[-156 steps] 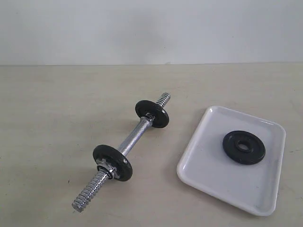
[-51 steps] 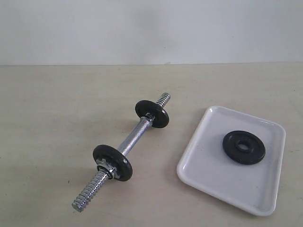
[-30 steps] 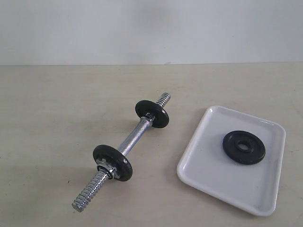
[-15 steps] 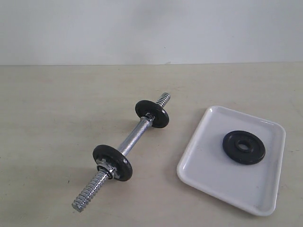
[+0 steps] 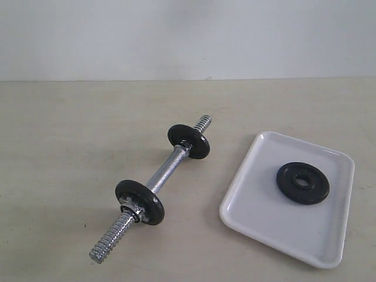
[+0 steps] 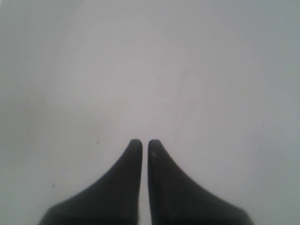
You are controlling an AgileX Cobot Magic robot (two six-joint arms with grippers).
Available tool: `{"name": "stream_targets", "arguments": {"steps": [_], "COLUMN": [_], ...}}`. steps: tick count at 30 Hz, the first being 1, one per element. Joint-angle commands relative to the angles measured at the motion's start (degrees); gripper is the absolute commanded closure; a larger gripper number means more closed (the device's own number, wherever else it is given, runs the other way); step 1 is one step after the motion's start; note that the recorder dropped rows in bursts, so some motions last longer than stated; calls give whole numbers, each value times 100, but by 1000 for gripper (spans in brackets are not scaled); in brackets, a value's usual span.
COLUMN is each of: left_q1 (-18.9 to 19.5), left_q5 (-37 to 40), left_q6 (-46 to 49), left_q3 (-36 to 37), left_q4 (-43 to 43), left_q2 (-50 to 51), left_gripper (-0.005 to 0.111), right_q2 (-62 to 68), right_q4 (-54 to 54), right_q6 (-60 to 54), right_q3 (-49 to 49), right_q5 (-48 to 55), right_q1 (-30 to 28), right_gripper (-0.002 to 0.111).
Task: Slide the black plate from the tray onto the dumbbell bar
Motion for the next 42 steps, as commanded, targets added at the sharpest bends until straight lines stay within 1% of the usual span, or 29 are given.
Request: {"name": "stream_targets", "arguments": {"steps": [1, 4, 6, 7, 9, 11, 13, 16, 17, 19, 21, 23, 24, 25, 27, 29, 31, 33, 37, 40, 42], "left_q1": [6, 6, 6, 6, 6, 6, 6, 6, 6, 6, 6, 6, 6, 6, 6, 6, 6, 6, 6, 6, 6], "left_q5": [-168, -168, -168, -168, -240, -506, -952, -1629, -1821, -2048, -2048, -1900, -1761, -1555, -1154, -855, -831, -869, -916, -1198, -1438], "left_q6": [-55, -169, -610, -873, -1510, -2145, -2783, -3605, -3771, -4050, -4140, -4150, -4166, -4302, -4776, -5308, -5858, -6309, -6738, -6893, -7112], "left_q3": [-546, -907, -1120, -1190, -1324, -1398, -1452, -1522, -1548, -1587, -1587, -1587, -1587, -1587, -1587, -1587, -1587, -1597, -1597, -1597, -1597], "left_q4": [177, 727, 1138, 1312, 1733, 2398, 3121, 4031, 4211, 4594, 4825, 5122, 5301, 5525, 6006, 6619, 7347, 7794, 8073, 8132, 8422], "left_q2": [385, 869, 1232, 1386, 1739, 2116, 2481, 2993, 3113, 3376, 3539, 3629, 3652, 3664, 3653, 3642, 3630, 3630, 3630, 3630, 3640], "left_gripper": [102, 102, 102, 102, 102, 102, 102, 102, 102, 102, 102, 102, 102, 102, 102, 102, 102, 102, 102, 102, 102], "right_q2": [-9, -9, -9, -9, -9, 1, 186, 519, 655, 960, 1274, 1648, 1888, 2148, 2662, 3209, 3633, 3866, 3960, 3927, 3927], "right_q4": [-629, -1549, -2389, -2998, -3857, -4649, -5390, -6389, -6707, -7653, -8879, -10338, -11322, -12074, -12074, -12074, -12074, -12074, -12074, -12074, -12074], "right_q6": [184, 230, 230, 230, 241, 390, 588, 990, 1186, 1857, 2725, 4225, 5159, 6066, 6376, 6376, 6376, 6376, 6363, 6362, 6362], "right_q3": [-1, -291, -617, -825, -1277, -1756, -2224, -2794, -2939, -3272, -3556, -3881, -4063, -4273, -4478, -4674, -4819, -4908, -4934, -4934, -4934], "right_q5": [784, 1518, 2105, 2424, 2950, 3537, 3957, 4115, 4104, 4012, 3833, 3547, 3276, 2911, 2255, 1627, 1370, 1344, 1370, 1241, 1061], "right_q1": [-15, -15, -15, -15, -15, -15, -15, -15, -15, -15, -15, -15, -15, -15, -15, -1, -1, -1, -1, -1, -1], "right_gripper": [109, 109, 109, 109, 109, 109, 109, 109, 109, 109, 109, 109, 109, 109, 109, 109, 109, 109, 109, 109, 109]}}
